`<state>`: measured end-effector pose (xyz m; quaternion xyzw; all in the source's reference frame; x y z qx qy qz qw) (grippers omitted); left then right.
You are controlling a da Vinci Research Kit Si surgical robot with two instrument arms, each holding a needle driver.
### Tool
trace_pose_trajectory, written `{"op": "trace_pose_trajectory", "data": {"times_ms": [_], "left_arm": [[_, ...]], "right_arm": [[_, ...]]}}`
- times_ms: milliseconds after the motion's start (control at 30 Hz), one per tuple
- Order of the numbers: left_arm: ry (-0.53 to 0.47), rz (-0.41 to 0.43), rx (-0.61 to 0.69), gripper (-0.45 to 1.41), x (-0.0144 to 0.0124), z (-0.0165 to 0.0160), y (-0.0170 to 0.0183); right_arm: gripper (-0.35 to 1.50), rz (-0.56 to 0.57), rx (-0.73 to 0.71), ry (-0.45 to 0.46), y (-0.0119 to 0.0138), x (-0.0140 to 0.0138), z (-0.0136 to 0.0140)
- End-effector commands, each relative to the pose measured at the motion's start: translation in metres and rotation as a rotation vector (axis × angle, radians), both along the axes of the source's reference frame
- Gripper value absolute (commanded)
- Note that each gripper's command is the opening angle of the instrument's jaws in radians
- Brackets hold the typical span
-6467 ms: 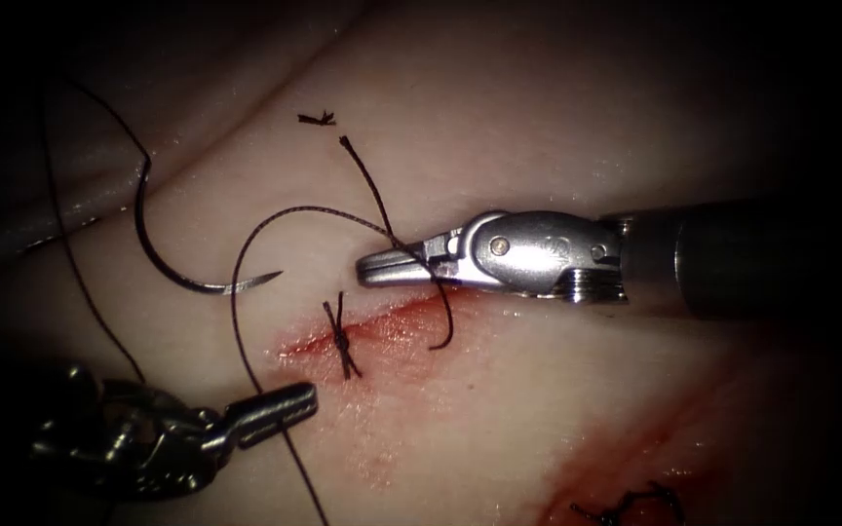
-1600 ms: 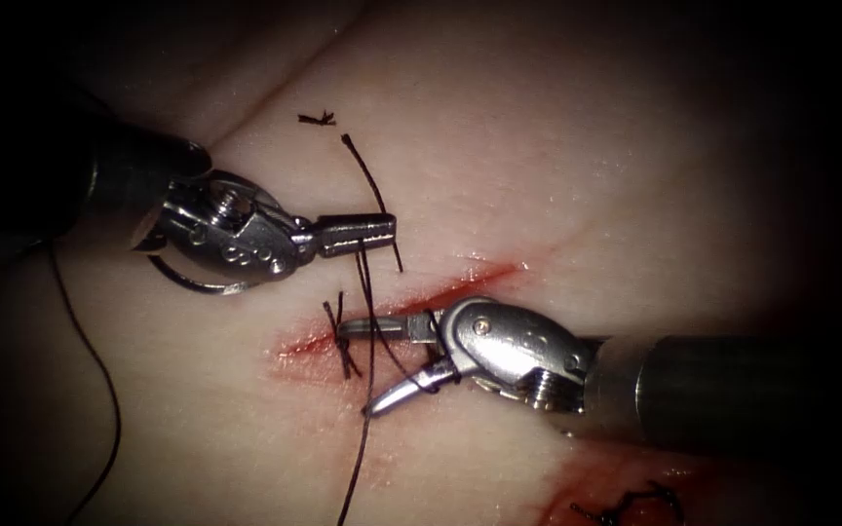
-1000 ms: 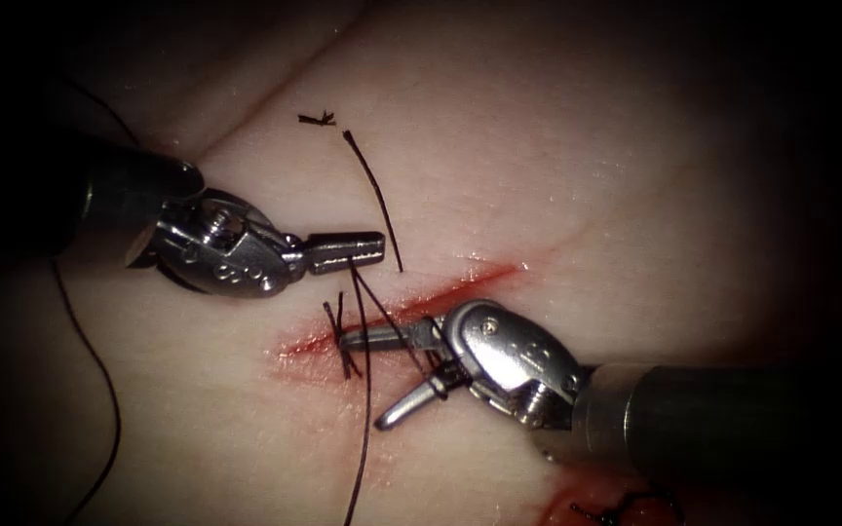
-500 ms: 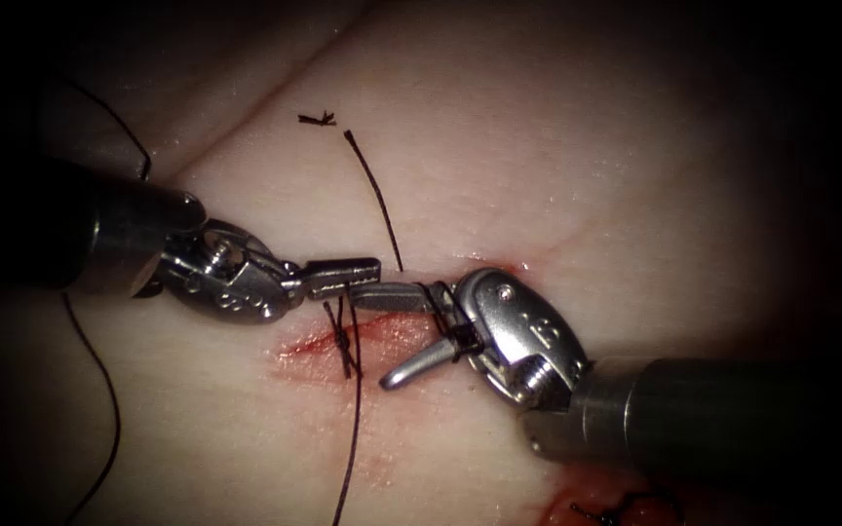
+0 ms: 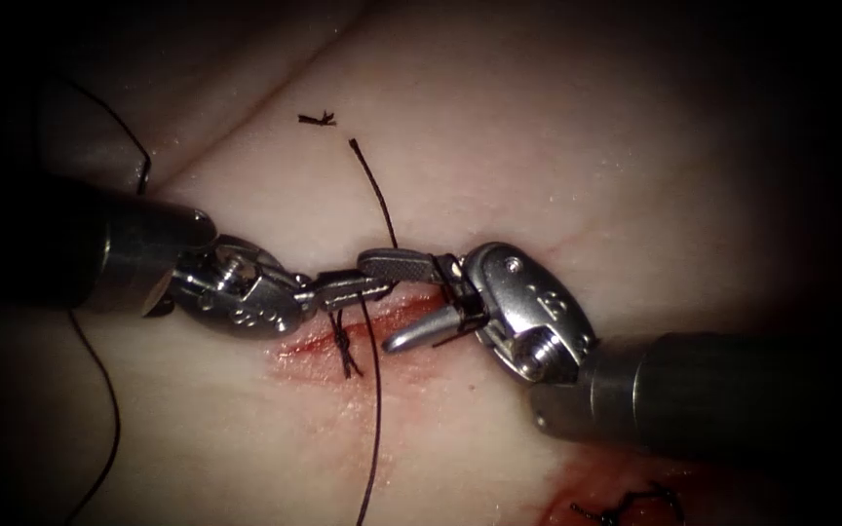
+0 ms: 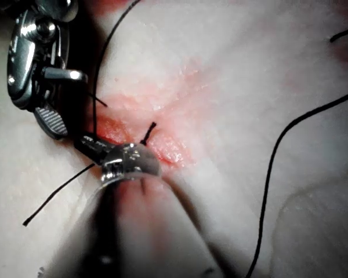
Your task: Wound Closure
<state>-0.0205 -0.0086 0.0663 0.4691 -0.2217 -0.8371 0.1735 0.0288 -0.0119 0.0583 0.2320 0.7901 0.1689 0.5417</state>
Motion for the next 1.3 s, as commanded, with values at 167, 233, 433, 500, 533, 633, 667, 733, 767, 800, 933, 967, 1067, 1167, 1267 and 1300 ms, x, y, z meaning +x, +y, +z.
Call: {"op": "trace_pose_trajectory", "data": {"times_ms": [167, 233, 433, 500, 533, 633, 667, 733, 767, 800, 933, 967, 1067, 1167, 1267, 1300], "left_arm": [[0.015, -0.018, -0.001, -0.45, -0.0014, -0.0001, -0.0017], [0.018, -0.022, -0.001, -0.45, -0.0015, -0.0002, -0.0019], [0.046, -0.052, -0.01, -0.45, -0.0017, -0.0003, -0.0028], [0.062, -0.07, -0.019, -0.45, -0.0017, 0.0, -0.0036], [0.071, -0.081, -0.026, -0.45, -0.0017, 0.0004, -0.0043], [0.08, -0.086, -0.031, -0.45, -0.0018, 0.0008, -0.0049], [0.081, -0.083, -0.03, -0.45, -0.0018, 0.0009, -0.0051], [0.079, -0.081, -0.031, -0.45, -0.0018, 0.0009, -0.0054], [0.078, -0.082, -0.03, -0.45, -0.0019, 0.0008, -0.0055], [0.077, -0.081, -0.029, -0.45, -0.002, 0.0007, -0.0056], [0.084, -0.076, -0.022, -0.45, -0.0026, 0.0002, -0.0063], [0.085, -0.077, -0.021, -0.45, -0.0028, 0.0, -0.0065], [0.083, -0.077, -0.019, -0.45, -0.0031, -0.0002, -0.0068], [0.084, -0.079, -0.014, -0.45, -0.0034, -0.0008, -0.0068], [0.084, -0.085, -0.003, -0.45, -0.0037, -0.0013, -0.0068], [0.086, -0.083, -0.004, -0.45, -0.0038, -0.0017, -0.0067]], "right_arm": [[0.88, 0.103, 0.011, -0.086, 0.0007, 0.0002, 0.0011], [0.88, 0.126, 0.01, -0.114, 0.0008, 0.0001, 0.0012], [0.86, 0.171, 0.036, -0.226, 0.0008, 0.0, 0.0013], [0.84, 0.157, 0.078, -0.226, 0.0008, -0.0001, 0.0013], [0.84, 0.156, 0.109, -0.219, 0.0009, -0.0001, 0.0013], [0.83, 0.167, 0.124, -0.226, 0.0012, -0.0001, 0.0014], [0.83, 0.174, 0.131, -0.233, 0.0013, -0.0001, 0.0015], [0.81, 0.197, 0.157, -0.254, 0.0016, -0.0002, 0.0018], [0.81, 0.219, 0.18, -0.274, 0.0018, -0.0003, 0.0022], [0.81, 0.228, 0.19, -0.281, 0.0018, -0.0003, 0.0024], [0.79, 0.291, 0.244, -0.333, 0.0019, -0.0008, 0.0038], [0.79, 0.31, 0.255, -0.35, 0.0021, -0.001, 0.0041], [0.79, 0.339, 0.255, -0.37, 0.0024, -0.0014, 0.0044], [0.78, 0.348, 0.253, -0.386, 0.0023, -0.0012, 0.0044], [0.74, 0.345, 0.253, -0.426, 0.0023, -0.0009, 0.0045], [0.74, 0.355, 0.254, -0.447, 0.0024, -0.0007, 0.0045]]}}
